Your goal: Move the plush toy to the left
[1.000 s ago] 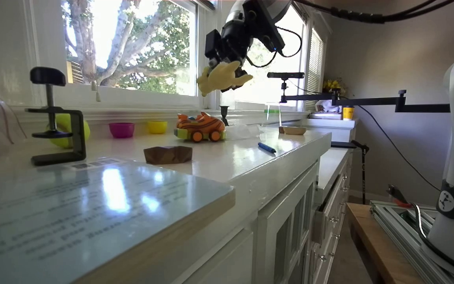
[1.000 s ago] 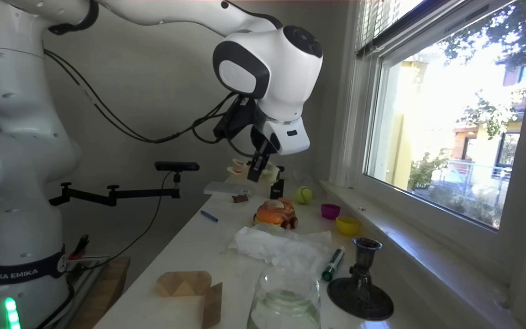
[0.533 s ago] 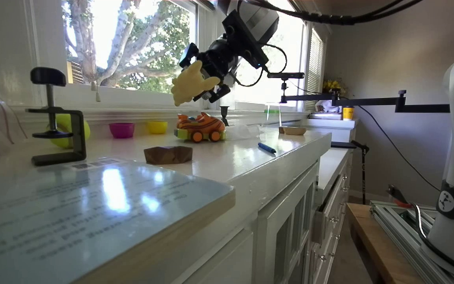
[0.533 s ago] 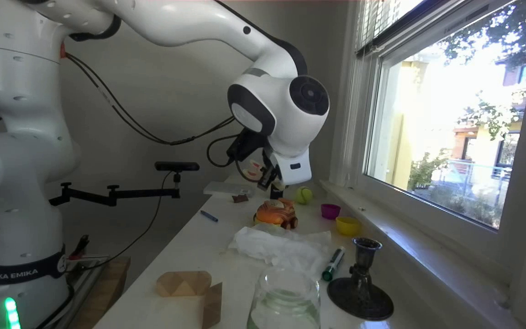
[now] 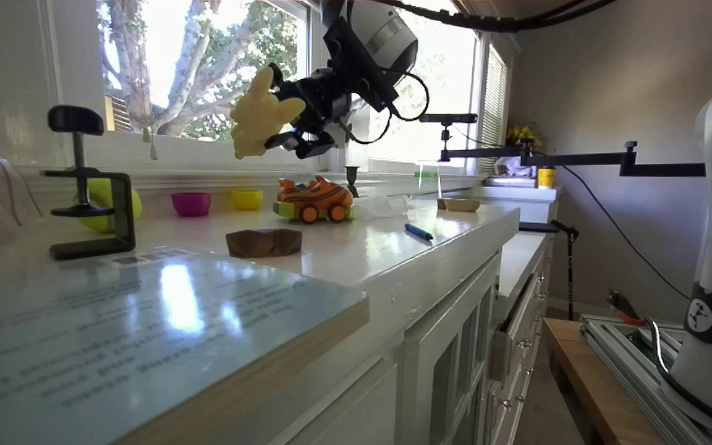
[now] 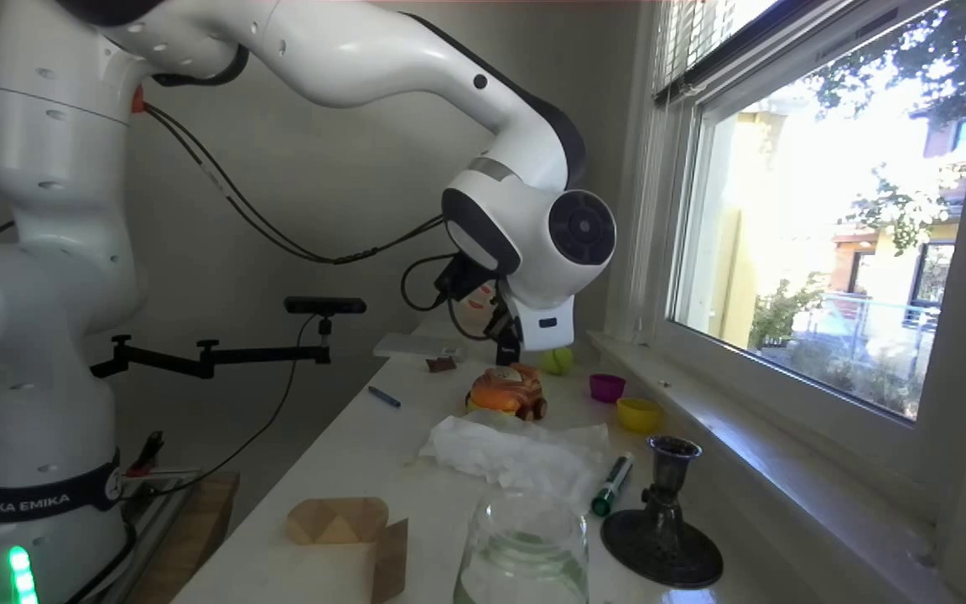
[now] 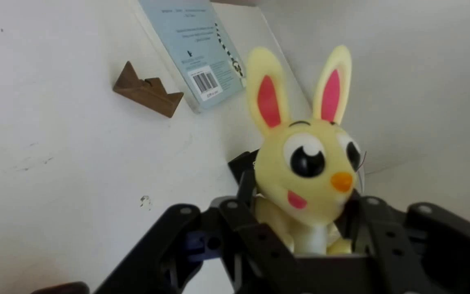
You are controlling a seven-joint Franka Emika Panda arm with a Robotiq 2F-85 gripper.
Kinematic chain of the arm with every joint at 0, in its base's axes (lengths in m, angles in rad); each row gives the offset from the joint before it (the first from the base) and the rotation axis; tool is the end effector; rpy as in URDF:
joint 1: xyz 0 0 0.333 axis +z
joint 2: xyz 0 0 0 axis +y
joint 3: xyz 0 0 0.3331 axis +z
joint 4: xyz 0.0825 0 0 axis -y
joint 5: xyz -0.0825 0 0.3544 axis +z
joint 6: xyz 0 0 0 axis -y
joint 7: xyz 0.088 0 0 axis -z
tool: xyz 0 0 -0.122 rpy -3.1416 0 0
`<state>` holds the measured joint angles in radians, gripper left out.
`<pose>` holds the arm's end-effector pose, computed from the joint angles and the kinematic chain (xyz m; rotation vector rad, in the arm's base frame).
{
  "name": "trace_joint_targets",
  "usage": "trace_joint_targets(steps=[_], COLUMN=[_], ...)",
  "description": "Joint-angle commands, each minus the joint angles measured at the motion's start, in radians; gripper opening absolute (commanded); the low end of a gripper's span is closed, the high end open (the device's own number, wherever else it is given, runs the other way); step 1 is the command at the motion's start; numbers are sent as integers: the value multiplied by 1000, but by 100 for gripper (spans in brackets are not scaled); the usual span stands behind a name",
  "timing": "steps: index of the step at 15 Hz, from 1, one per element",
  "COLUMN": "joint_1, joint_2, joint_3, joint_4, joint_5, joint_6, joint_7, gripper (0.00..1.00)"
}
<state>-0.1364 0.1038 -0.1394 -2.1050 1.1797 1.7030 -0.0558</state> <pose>0.5171 -0.0397 0.4150 -1.8580 0.7078 0.2839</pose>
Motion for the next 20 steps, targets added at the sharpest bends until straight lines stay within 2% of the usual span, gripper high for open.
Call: trace_joint_targets(steps=[1, 10, 20], joint_1=[-3, -16, -32], joint_2=[32, 47, 37], joint_3=[8, -10, -53], joint_4=[45, 18, -80], joint_5=[67, 21, 21], joint_6=[-81, -253, -308], joint_7=[54, 205, 334], gripper=[21, 21, 21])
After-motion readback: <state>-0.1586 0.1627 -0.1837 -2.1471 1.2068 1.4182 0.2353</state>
